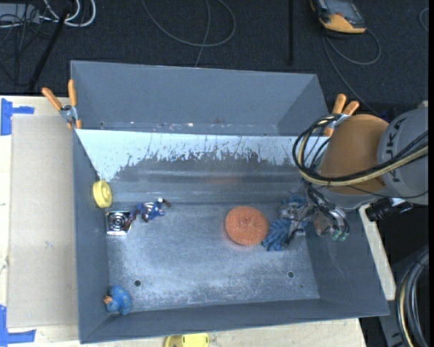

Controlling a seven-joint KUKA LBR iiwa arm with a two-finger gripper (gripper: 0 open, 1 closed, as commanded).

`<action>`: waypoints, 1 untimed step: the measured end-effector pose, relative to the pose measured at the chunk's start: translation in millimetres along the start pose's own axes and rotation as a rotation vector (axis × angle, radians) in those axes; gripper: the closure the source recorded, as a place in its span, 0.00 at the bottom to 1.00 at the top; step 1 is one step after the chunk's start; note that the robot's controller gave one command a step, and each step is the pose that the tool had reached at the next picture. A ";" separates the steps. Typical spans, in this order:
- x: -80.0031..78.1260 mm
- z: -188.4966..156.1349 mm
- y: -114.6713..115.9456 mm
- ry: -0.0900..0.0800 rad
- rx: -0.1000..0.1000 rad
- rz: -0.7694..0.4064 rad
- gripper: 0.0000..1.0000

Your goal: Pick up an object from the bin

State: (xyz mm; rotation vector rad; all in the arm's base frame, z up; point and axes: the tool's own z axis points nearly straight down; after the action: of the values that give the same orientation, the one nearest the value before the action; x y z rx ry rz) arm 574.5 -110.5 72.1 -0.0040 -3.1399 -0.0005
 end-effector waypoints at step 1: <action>0.0 0.0 0.1 0.000 0.000 -0.001 1.00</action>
Offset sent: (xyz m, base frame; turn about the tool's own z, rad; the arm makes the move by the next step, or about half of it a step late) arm 0.0077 -0.0076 0.1195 -0.0239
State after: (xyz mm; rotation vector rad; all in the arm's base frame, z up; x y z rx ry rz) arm 574.6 -110.4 72.1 -0.0023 -3.1399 -0.0001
